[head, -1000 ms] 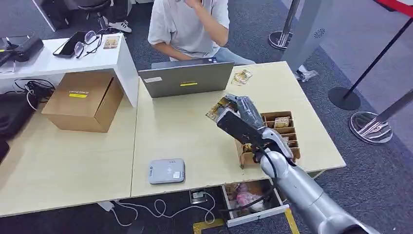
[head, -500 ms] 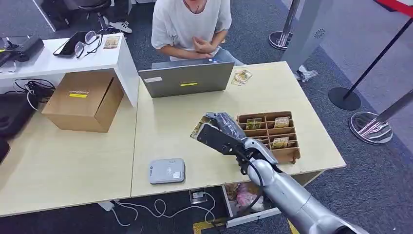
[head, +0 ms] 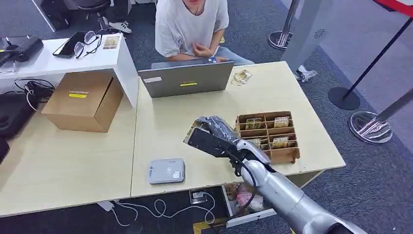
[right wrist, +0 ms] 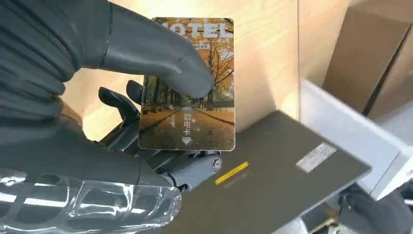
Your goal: Pass the card to the sensor for recognition and then transmit it.
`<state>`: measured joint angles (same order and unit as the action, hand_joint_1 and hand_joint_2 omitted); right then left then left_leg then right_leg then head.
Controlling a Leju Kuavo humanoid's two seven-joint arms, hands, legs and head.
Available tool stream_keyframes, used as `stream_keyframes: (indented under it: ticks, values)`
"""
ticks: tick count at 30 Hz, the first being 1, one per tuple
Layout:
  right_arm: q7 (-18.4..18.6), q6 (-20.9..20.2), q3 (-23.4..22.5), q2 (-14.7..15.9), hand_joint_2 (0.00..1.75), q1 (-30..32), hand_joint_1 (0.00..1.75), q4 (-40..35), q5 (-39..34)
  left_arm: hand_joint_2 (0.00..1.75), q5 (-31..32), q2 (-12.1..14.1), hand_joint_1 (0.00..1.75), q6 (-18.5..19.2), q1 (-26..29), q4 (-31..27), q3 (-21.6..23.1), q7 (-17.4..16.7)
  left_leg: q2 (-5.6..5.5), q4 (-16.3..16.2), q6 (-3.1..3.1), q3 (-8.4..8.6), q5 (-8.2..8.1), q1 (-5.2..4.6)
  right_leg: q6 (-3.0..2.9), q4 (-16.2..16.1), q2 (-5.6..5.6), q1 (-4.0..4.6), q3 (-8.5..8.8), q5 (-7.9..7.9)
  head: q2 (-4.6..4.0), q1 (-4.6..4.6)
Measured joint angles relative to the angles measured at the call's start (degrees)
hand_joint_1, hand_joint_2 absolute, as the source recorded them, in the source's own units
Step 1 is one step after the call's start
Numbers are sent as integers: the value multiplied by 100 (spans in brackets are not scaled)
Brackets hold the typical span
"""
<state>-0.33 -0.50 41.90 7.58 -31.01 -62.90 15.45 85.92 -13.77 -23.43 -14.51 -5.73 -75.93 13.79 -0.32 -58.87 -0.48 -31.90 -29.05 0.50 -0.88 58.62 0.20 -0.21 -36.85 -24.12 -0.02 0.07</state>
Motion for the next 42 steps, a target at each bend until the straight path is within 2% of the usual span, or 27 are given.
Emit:
stream_keyframes:
  ticks: [5, 13, 17, 23, 29, 36, 42]
  values:
    - [74, -127, 223, -324, 175, -31, 175, 319, -74, 0, 0, 2, 0, 0, 0, 0, -39, 2, -1, 2, -2, -2, 2, 6, 0, 2, -2, 4, 0, 0, 0, 0]
    - [116, -352, 726, -977, 175, -132, 175, 1268, -247, 0, 0, 127, 0, 129, 0, 0, -70, -70, -4, 2, -6, 1, 4, 6, -2, 2, 0, 5, 0, 0, 0, 0]
    - [103, -339, 890, -1174, 175, -145, 175, 1690, -319, 0, 0, 171, 0, 297, -26, 0, -90, -308, -2, 2, -6, 1, 4, 6, -2, 2, 1, 5, 0, 0, 0, 2]
    - [68, -235, 940, -1350, 175, -178, 175, 2096, -385, 0, 0, 214, 0, 345, -88, 0, -87, -411, -2, 2, -6, 1, 4, 4, -1, 0, 0, 4, 0, 1, 0, 0]
    - [118, 129, 944, -1499, 175, -240, 175, 2551, -319, 0, 0, 219, 0, 431, -150, 0, -11, -628, -2, 2, -6, 2, 4, 5, -1, 0, 0, 4, 0, 1, 0, 0]
    - [516, 671, 931, -1624, 175, -292, 175, 3097, -245, 0, 0, 212, 0, 496, -229, 0, 74, -787, -1, 1, -6, 3, 4, 5, -2, 0, 1, 5, 0, 1, 0, 2]
    - [776, 785, 898, -1630, 175, -292, 175, 3381, -179, 0, 0, 210, 0, 514, -250, 0, 160, -807, -1, 1, -6, 3, 4, 4, -2, 0, 1, 5, 0, 1, 0, 0]
